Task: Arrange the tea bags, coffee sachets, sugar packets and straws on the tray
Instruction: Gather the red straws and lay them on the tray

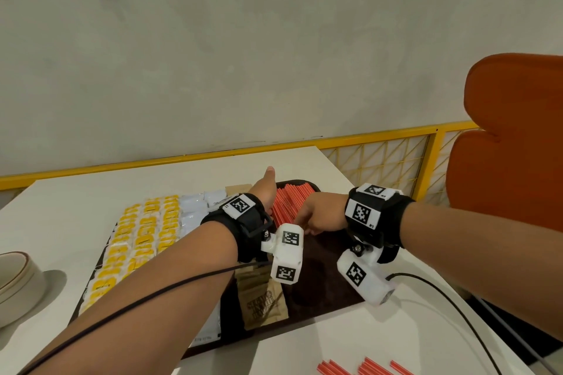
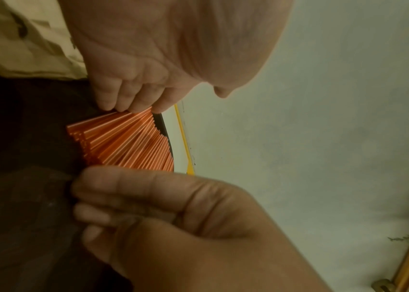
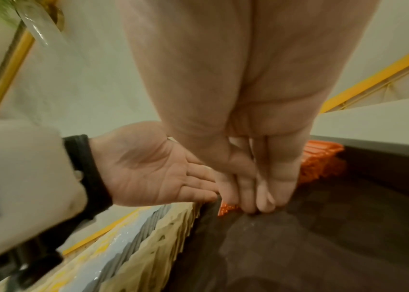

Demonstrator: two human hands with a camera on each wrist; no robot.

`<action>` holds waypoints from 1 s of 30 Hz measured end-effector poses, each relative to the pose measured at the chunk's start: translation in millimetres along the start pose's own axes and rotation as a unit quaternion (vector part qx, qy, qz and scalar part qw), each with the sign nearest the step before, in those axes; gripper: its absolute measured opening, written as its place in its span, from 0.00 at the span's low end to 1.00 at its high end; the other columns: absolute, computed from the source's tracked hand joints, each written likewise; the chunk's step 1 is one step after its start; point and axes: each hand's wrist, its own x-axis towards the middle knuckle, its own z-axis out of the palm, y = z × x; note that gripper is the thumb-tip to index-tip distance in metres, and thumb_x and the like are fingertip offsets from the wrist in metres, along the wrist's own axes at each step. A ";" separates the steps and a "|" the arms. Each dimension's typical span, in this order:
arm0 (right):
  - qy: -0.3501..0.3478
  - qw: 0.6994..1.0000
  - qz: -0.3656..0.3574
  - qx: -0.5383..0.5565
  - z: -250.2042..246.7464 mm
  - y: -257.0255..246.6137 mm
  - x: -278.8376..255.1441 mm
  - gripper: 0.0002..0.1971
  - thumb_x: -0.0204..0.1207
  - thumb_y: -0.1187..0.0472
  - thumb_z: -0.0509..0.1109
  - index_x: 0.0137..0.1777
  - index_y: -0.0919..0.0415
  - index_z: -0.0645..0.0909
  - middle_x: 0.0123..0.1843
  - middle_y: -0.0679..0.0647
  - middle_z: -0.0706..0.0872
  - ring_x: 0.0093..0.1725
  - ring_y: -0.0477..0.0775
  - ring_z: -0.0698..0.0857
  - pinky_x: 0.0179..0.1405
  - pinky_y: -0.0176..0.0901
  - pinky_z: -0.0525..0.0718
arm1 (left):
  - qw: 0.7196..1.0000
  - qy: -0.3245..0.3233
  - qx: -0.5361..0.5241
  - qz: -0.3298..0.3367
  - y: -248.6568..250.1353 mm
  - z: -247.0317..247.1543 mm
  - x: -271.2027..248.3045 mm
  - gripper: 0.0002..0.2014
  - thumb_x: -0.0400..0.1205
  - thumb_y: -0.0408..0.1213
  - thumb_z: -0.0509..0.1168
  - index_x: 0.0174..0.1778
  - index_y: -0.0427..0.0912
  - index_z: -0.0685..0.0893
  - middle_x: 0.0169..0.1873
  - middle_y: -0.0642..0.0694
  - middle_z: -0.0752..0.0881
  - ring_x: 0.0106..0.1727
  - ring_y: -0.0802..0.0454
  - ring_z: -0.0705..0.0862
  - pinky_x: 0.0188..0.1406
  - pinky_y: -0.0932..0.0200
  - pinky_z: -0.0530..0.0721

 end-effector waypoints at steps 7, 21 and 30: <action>-0.023 0.989 0.057 0.133 -13.1 5.6 2.9 0.16 0.79 0.80 0.57 0.65 0.79 0.78 0.44 0.63 0.86 0.40 0.52 0.84 0.38 0.35 0.87 | 0.998 0.017 0.065 0.011 -1.5 0.3 1.8 0.30 0.87 0.59 0.39 0.32 0.37 0.69 0.25 0.42 0.77 0.34 0.49 0.72 0.40 0.56 0.71; 0.053 0.993 0.058 0.084 -13.6 18.4 12.3 0.10 0.77 0.72 0.68 0.56 0.75 0.84 0.52 0.64 0.91 0.52 0.60 0.90 0.58 0.52 0.87 | 0.995 0.011 0.093 0.042 -1.4 1.3 -1.4 0.28 0.88 0.56 0.40 0.29 0.41 0.65 0.28 0.45 0.68 0.30 0.52 0.67 0.33 0.59 0.66; -0.018 0.984 0.073 0.160 -34.9 20.2 -10.3 0.16 0.80 0.81 0.52 0.45 0.72 0.82 0.40 0.64 0.86 0.33 0.52 0.87 0.34 0.38 0.89 | 0.991 0.003 0.116 0.059 5.8 0.7 0.0 0.26 0.89 0.54 0.42 0.30 0.41 0.66 0.29 0.45 0.71 0.31 0.53 0.69 0.35 0.59 0.67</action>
